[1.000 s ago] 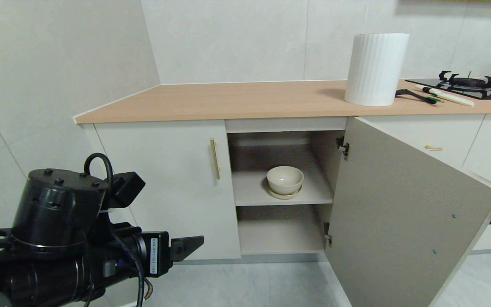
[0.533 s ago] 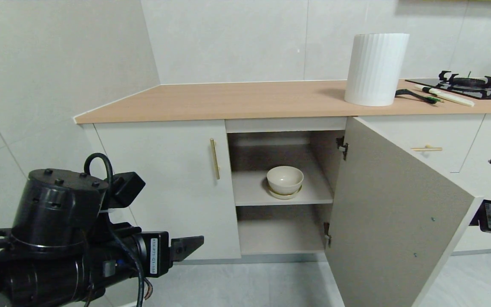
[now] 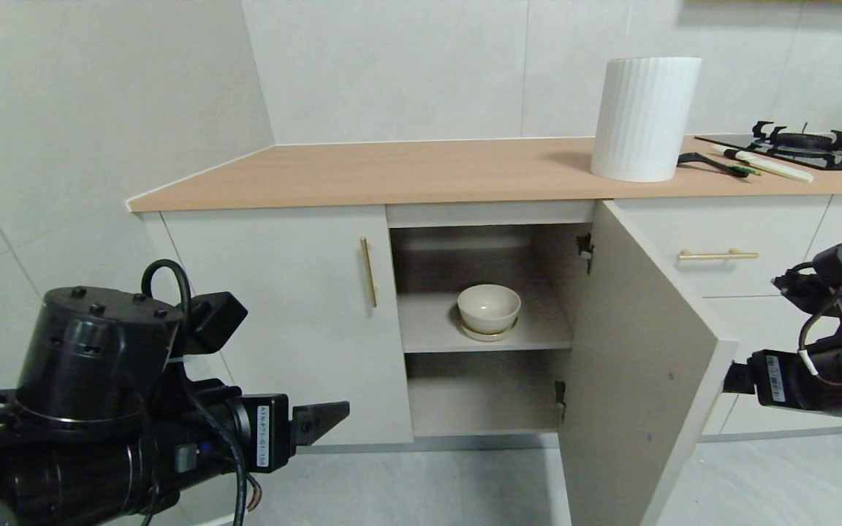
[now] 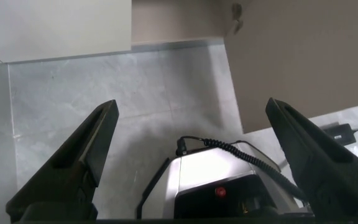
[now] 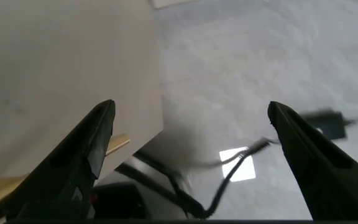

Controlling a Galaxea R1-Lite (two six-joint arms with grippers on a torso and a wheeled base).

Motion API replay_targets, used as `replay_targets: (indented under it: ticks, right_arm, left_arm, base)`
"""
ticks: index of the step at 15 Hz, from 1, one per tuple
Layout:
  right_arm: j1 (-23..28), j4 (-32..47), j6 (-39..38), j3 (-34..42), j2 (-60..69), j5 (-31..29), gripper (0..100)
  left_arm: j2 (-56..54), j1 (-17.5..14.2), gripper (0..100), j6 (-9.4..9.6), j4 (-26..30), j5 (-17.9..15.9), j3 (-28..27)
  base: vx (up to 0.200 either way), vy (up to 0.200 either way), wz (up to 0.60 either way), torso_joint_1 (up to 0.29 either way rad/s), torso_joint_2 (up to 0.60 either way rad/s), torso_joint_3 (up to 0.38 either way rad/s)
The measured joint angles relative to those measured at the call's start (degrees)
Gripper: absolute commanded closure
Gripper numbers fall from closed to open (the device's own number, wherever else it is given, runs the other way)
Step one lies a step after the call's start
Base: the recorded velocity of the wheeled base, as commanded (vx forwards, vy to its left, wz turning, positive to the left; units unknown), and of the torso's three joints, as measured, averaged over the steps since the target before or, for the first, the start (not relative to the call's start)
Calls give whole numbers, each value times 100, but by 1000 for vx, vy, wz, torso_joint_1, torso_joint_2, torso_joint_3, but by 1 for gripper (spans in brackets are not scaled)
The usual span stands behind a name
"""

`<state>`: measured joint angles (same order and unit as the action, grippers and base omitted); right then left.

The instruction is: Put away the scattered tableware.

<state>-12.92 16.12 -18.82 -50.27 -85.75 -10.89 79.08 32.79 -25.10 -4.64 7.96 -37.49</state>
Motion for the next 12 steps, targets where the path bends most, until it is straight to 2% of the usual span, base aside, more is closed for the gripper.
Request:
replay_targets:
  ticks: [3,7,12]
  right_arm:
    - [-606,-709,-118,-9,-223,-6,0]
    - [-1163,-1308,-110,-102,-745,-9,0]
    - [-1546,-1401,-77,-1006,-1646,11,0]
  left_arm:
    - [-11,0,0,-22,0,9,-16]
    - [-39,0,0,-35,-22,2,-30]
    - [-61,-9,0,-33,-24,18,-22]
  base:
    - [0,0,0,0,0,0]
    - [0,0,0,0,0,0]
    - [0,0,0,0,0,0]
